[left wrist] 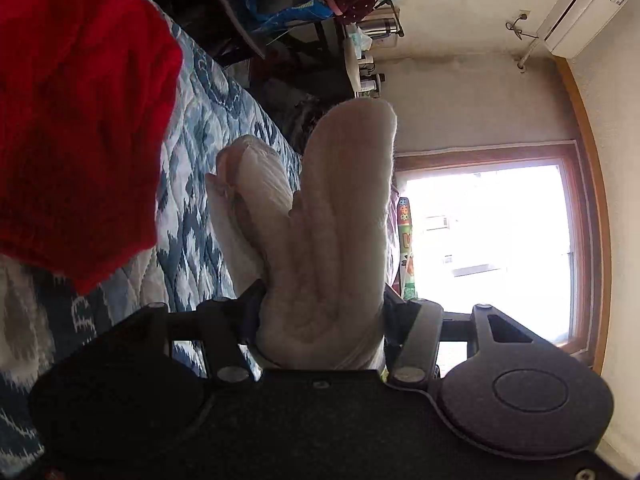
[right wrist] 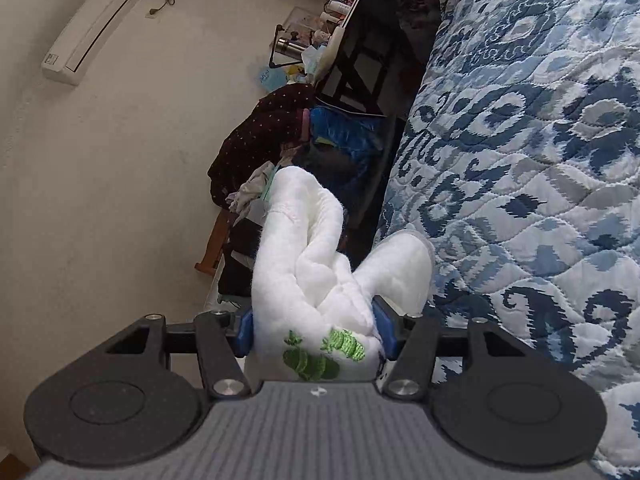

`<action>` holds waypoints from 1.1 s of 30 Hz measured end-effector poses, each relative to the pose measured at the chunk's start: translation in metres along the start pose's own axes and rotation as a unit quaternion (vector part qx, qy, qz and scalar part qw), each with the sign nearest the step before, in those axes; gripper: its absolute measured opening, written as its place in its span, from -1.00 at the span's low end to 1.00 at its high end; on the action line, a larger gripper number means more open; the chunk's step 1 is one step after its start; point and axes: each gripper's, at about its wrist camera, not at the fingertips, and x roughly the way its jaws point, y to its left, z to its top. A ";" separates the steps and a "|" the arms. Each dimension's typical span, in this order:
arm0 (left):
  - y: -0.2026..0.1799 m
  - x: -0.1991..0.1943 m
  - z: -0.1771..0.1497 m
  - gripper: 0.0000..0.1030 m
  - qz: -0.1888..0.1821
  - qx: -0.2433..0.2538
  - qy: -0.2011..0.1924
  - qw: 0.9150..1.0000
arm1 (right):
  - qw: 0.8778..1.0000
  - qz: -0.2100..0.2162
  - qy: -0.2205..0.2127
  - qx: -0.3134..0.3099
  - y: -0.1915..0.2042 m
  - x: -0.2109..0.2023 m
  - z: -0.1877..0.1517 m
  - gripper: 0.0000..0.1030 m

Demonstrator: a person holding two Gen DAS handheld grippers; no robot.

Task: Fold clothes

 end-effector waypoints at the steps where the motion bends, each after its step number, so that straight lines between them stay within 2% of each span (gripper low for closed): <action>1: -0.002 0.008 0.004 0.06 0.000 0.001 -0.010 1.000 | 1.000 0.007 -0.001 0.004 -0.001 0.012 0.007 0.11; 3: 0.000 0.025 0.011 0.06 0.003 -0.003 -0.029 1.000 | 1.000 0.011 -0.005 0.015 -0.005 0.036 0.020 0.11; 4: 0.005 0.029 0.016 0.06 0.015 -0.009 -0.038 0.999 | 1.000 0.000 -0.009 0.014 -0.008 0.048 0.024 0.14; 5: 0.010 0.033 0.018 0.10 0.044 -0.010 -0.046 0.998 | 0.999 -0.031 -0.014 0.004 -0.011 0.061 0.026 0.23; 6: 0.015 0.038 0.019 0.18 0.090 -0.008 -0.043 0.995 | 0.997 -0.075 -0.019 -0.007 -0.015 0.069 0.026 0.40; 7: 0.020 0.047 0.020 0.20 0.135 -0.013 -0.022 0.991 | 0.992 -0.124 -0.026 -0.016 -0.021 0.075 0.023 0.41; 8: 0.023 0.051 0.020 0.20 0.164 -0.016 0.003 0.986 | 0.986 -0.160 -0.033 -0.023 -0.026 0.079 0.020 0.41; 9: 0.020 0.049 0.021 0.23 0.172 -0.011 0.009 0.985 | 0.985 -0.164 -0.039 -0.025 -0.030 0.076 0.017 0.41; 10: 0.016 0.043 0.021 0.31 0.167 -0.003 0.003 0.986 | 0.987 -0.155 -0.045 -0.026 -0.033 0.069 0.012 0.41; 11: 0.012 0.040 0.019 0.50 0.163 0.003 -0.001 0.987 | 0.988 -0.146 -0.052 -0.028 -0.037 0.062 0.008 0.41; 15: -0.003 0.031 0.014 0.55 0.190 0.010 0.014 0.982 | 0.989 -0.130 -0.065 -0.042 -0.040 0.025 -0.005 0.41; 18: -0.018 0.006 0.003 0.60 0.182 0.041 0.022 0.982 | 0.989 -0.121 -0.068 -0.048 -0.035 -0.006 -0.017 0.41; 21: -0.039 -0.037 -0.014 0.60 0.154 0.094 0.005 0.984 | 0.989 -0.116 -0.070 -0.060 -0.028 -0.040 -0.032 0.41; 23: -0.056 -0.042 -0.019 0.60 0.125 0.167 -0.003 0.978 | 0.989 -0.115 -0.073 -0.063 -0.025 -0.060 -0.043 0.42; 25: -0.071 -0.019 -0.020 0.60 0.115 0.271 -0.019 0.956 | 0.989 -0.116 -0.072 -0.061 -0.022 -0.083 -0.060 0.42; 27: -0.068 0.019 -0.019 0.59 0.143 0.345 -0.016 0.928 | 0.987 -0.129 -0.065 -0.074 -0.015 -0.103 -0.078 0.43; 28: -0.063 0.036 -0.021 0.59 0.166 0.378 -0.009 0.911 | 0.985 -0.137 -0.059 -0.082 -0.011 -0.113 -0.086 0.43; 29: -0.053 0.055 -0.024 0.59 0.203 0.411 0.004 0.889 | 0.984 -0.144 -0.055 -0.091 -0.006 -0.123 -0.095 0.43; 31: -0.018 0.096 -0.029 0.59 0.286 0.447 0.072 0.845 | 0.981 -0.154 -0.052 -0.109 0.003 -0.150 -0.116 0.46; 32: -0.005 0.104 -0.034 0.63 0.306 0.466 0.081 0.826 | 0.979 -0.159 -0.050 -0.114 0.007 -0.162 -0.125 0.47; 33: -0.003 0.102 -0.040 0.67 0.305 0.496 0.063 0.811 | 0.977 -0.167 -0.050 -0.120 0.010 -0.174 -0.133 0.49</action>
